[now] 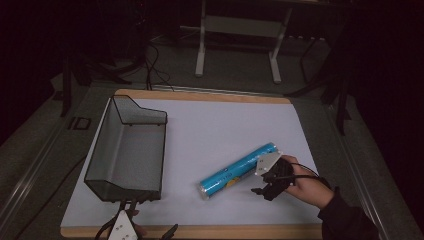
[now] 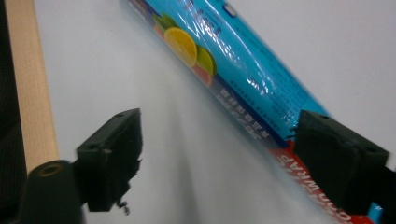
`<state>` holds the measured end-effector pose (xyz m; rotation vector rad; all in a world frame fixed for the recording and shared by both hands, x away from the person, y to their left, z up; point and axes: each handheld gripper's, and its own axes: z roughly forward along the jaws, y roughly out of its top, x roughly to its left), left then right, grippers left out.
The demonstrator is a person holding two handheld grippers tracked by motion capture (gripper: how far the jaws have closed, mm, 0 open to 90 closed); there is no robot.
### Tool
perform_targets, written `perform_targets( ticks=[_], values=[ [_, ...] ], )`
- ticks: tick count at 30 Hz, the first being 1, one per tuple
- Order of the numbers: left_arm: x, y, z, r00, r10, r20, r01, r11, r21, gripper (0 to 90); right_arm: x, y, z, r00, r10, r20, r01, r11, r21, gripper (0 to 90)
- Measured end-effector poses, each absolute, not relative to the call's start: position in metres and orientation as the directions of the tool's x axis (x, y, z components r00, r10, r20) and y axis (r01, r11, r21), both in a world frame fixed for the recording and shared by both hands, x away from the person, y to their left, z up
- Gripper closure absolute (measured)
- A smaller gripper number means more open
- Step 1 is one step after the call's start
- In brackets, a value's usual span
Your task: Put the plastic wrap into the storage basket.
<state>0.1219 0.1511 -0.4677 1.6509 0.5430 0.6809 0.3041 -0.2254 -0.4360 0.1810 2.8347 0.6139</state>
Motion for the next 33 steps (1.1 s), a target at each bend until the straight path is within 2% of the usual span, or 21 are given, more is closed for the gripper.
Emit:
perform_targets(
  ticks=[4,8,11,12,19,20,24,33],
  values=[
    [0.122,0.151,-0.468,0.72,0.681,0.135,-0.014,-0.181,0.983,3.4,0.31,-0.216,-0.438,-0.964,0.173,-0.202,0.092,0.93,0.356,9.8],
    [0.122,0.151,-0.468,0.721,0.679,0.136,-0.015,-0.18,0.983,3.3,0.315,-0.204,-0.436,-0.946,0.175,-0.272,0.08,0.942,0.327,9.7],
    [0.122,0.151,-0.468,0.723,0.677,0.137,-0.017,-0.181,0.983,3.3,0.319,-0.195,-0.436,-0.949,0.143,-0.279,0.059,0.955,0.289,8.9],
    [0.122,0.151,-0.468,0.723,0.677,0.137,-0.017,-0.181,0.983,3.3,0.32,-0.191,-0.435,-0.96,0.124,-0.252,0.053,0.961,0.271,8.9],
    [0.122,0.151,-0.468,0.726,0.674,0.135,-0.015,-0.181,0.983,3.3,0.321,-0.168,-0.445,-0.948,-0.02,-0.319,-0.069,0.988,0.141,9.3],
    [0.122,0.151,-0.468,0.727,0.674,0.135,-0.016,-0.18,0.984,3.3,0.323,-0.166,-0.446,-0.952,-0.038,-0.304,-0.078,0.99,0.119,9.3],
    [0.122,0.151,-0.468,0.729,0.671,0.135,-0.016,-0.18,0.984,3.3,0.331,-0.156,-0.455,-0.944,-0.078,-0.32,-0.1,0.994,0.052,9.3],
    [0.121,0.152,-0.468,0.732,0.667,0.134,-0.015,-0.182,0.983,3.3,0.347,-0.143,-0.478,-0.947,-0.165,-0.274,-0.148,0.986,-0.082,9.4]
  ],
)
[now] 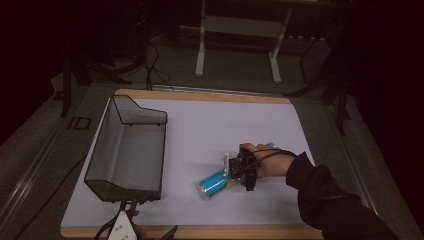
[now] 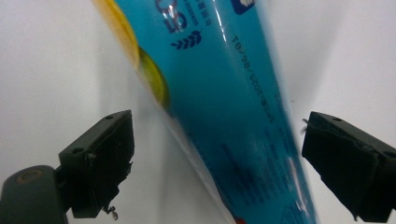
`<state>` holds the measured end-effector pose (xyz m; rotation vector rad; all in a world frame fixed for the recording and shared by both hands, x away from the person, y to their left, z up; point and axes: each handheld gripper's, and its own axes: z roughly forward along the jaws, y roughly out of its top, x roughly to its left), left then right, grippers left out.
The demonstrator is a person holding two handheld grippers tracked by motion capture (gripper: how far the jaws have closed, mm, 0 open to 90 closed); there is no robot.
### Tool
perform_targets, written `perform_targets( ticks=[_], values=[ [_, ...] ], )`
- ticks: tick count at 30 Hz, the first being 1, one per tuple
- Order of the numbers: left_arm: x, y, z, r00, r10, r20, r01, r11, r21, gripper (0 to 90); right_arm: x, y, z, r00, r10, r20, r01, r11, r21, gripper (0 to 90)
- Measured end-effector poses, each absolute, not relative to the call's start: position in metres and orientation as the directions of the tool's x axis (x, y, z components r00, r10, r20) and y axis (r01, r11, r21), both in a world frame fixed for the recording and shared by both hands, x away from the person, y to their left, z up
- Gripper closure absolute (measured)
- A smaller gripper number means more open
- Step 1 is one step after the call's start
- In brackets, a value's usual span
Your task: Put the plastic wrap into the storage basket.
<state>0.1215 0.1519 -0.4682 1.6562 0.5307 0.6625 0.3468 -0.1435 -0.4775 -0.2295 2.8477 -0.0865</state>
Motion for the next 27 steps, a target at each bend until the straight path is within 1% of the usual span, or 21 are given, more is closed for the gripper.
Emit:
perform_targets(
  ticks=[1,2,3,7,9,10,15,17,18,22,24,27],
  values=[
    [0.121,0.152,-0.468,0.733,0.667,0.135,-0.014,-0.183,0.983,3.3,0.349,-0.142,-0.479,-0.948,-0.169,-0.269,-0.15,0.985,-0.09,9.4],
    [0.121,0.152,-0.468,0.734,0.666,0.134,-0.014,-0.182,0.983,3.3,0.35,-0.141,-0.48,-0.942,-0.182,-0.282,-0.162,0.982,-0.095,11.8],
    [0.121,0.152,-0.468,0.734,0.666,0.133,-0.014,-0.181,0.983,3.3,0.351,-0.14,-0.481,-0.944,-0.187,-0.273,-0.165,0.981,-0.099,12.7],
    [0.121,0.152,-0.468,0.736,0.664,0.131,-0.014,-0.179,0.984,3.3,0.355,-0.137,-0.487,-0.928,-0.237,-0.286,-0.207,0.969,-0.131,12.9],
    [0.121,0.152,-0.468,0.736,0.665,0.13,-0.015,-0.176,0.984,3.3,0.356,-0.136,-0.493,-0.931,-0.25,-0.265,-0.213,0.964,-0.162,12.7],
    [0.121,0.152,-0.468,0.736,0.664,0.13,-0.015,-0.175,0.984,3.3,0.355,-0.136,-0.495,-0.925,-0.263,-0.274,-0.223,0.96,-0.168,12.8],
    [0.121,0.152,-0.468,0.737,0.664,0.127,-0.014,-0.174,0.985,3.3,0.354,-0.135,-0.502,-0.917,-0.298,-0.267,-0.255,0.949,-0.184,13.5],
    [0.121,0.152,-0.468,0.737,0.663,0.128,-0.014,-0.174,0.985,3.3,0.352,-0.136,-0.504,-0.897,-0.339,-0.285,-0.301,0.938,-0.172,16.1],
    [0.121,0.152,-0.468,0.738,0.663,0.128,-0.014,-0.174,0.985,3.3,0.351,-0.135,-0.505,-0.89,-0.353,-0.288,-0.315,0.934,-0.17,15.5],
    [0.121,0.152,-0.469,0.737,0.664,0.127,-0.011,-0.176,0.984,3.3,0.354,-0.135,-0.505,-0.901,-0.344,-0.264,-0.309,0.936,-0.167,16.6],
    [0.121,0.152,-0.469,0.737,0.664,0.126,-0.012,-0.174,0.985,3.3,0.353,-0.134,-0.505,-0.909,-0.322,-0.266,-0.284,0.943,-0.171,16.7],
    [0.12,0.152,-0.469,0.738,0.663,0.126,-0.013,-0.173,0.985,3.3,0.351,-0.134,-0.505,-0.896,-0.351,-0.273,-0.311,0.934,-0.178,18.5]
  ],
)
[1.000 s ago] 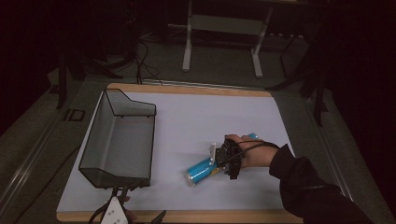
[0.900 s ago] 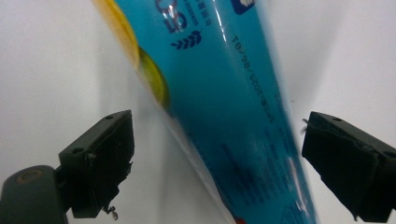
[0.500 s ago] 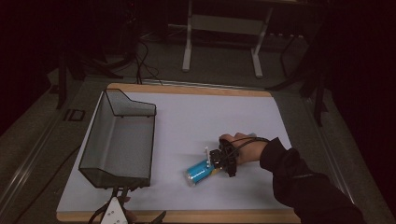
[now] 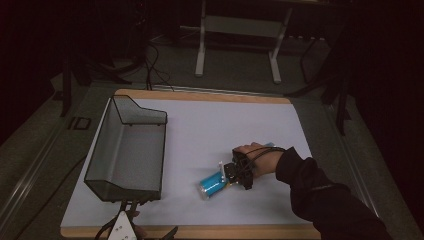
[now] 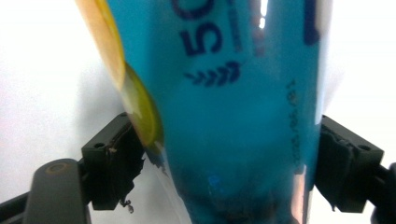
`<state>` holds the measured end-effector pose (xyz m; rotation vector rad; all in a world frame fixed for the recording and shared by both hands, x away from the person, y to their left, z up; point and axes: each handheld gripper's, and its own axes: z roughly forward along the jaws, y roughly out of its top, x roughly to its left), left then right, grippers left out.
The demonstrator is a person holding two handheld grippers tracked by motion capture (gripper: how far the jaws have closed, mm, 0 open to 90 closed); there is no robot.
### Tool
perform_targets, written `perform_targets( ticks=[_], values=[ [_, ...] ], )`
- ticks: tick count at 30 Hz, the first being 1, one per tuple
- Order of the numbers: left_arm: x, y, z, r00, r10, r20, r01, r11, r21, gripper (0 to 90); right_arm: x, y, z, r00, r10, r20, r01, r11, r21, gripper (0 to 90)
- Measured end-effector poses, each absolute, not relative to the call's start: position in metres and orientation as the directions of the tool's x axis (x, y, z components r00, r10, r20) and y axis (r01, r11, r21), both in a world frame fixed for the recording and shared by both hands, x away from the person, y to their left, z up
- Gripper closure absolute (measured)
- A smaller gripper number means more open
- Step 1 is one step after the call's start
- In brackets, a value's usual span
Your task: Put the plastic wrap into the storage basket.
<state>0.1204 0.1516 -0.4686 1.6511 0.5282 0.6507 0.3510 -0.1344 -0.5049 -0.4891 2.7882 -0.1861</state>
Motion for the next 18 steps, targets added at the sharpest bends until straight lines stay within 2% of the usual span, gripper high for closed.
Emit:
perform_targets(
  ticks=[5,6,11,15,17,18],
  values=[
    [0.12,0.151,-0.469,0.738,0.662,0.13,-0.013,-0.179,0.984,3.3,0.35,-0.132,-0.505,-0.905,-0.329,-0.269,-0.283,0.939,-0.196,20.7],
    [0.12,0.151,-0.469,0.738,0.662,0.132,-0.014,-0.181,0.983,3.3,0.346,-0.13,-0.505,-0.899,-0.335,-0.283,-0.281,0.936,-0.214,25.0],
    [0.12,0.152,-0.469,0.736,0.664,0.132,-0.013,-0.181,0.983,3.3,0.336,-0.13,-0.506,-0.879,-0.335,-0.338,-0.268,0.935,-0.231,26.8],
    [0.12,0.152,-0.469,0.732,0.668,0.135,-0.021,-0.177,0.984,3.3,0.335,-0.135,-0.502,-0.889,-0.298,-0.349,-0.246,0.951,-0.185,28.3],
    [0.12,0.151,-0.469,0.731,0.668,0.137,-0.021,-0.179,0.984,3.4,0.338,-0.137,-0.492,-0.919,-0.219,-0.329,-0.203,0.976,-0.081,29.8],
    [0.12,0.151,-0.469,0.731,0.668,0.137,-0.021,-0.179,0.984,3.4,0.338,-0.137,-0.492,-0.919,-0.219,-0.329,-0.203,0.976,-0.081,29.8]
  ],
)
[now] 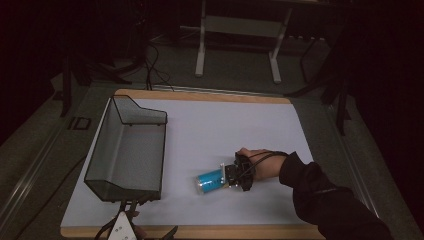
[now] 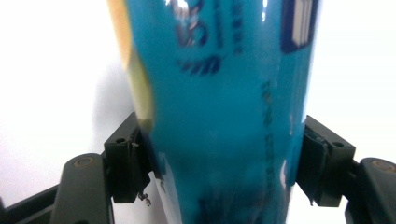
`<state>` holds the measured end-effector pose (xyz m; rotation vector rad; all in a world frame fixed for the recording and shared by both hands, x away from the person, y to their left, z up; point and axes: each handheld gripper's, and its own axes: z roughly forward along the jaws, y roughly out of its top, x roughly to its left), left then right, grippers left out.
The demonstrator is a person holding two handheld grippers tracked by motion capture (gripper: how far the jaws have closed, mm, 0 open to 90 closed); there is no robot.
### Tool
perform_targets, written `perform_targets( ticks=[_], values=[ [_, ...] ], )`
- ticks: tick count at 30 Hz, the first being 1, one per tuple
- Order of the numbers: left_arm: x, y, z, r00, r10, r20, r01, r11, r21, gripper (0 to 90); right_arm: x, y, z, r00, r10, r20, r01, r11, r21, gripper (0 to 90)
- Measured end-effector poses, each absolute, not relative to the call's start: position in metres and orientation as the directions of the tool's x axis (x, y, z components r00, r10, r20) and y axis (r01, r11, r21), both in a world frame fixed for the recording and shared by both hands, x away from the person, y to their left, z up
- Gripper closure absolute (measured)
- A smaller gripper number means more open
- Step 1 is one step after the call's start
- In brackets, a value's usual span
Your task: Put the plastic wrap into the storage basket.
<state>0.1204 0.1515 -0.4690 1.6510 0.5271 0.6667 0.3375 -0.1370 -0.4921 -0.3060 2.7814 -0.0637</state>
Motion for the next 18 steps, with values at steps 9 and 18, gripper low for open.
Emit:
perform_targets(
  ticks=[9,18],
  values=[
    [0.121,0.151,-0.469,0.73,0.669,0.141,-0.024,-0.18,0.983,3.4,0.347,-0.133,-0.467,-0.964,-0.037,-0.262,-0.076,0.987,0.142,31.0],
    [0.12,0.151,-0.469,0.731,0.667,0.145,-0.03,-0.181,0.983,3.4,0.361,-0.133,-0.441,-0.975,0.156,-0.161,0.106,0.953,0.282,31.4]
  ],
)
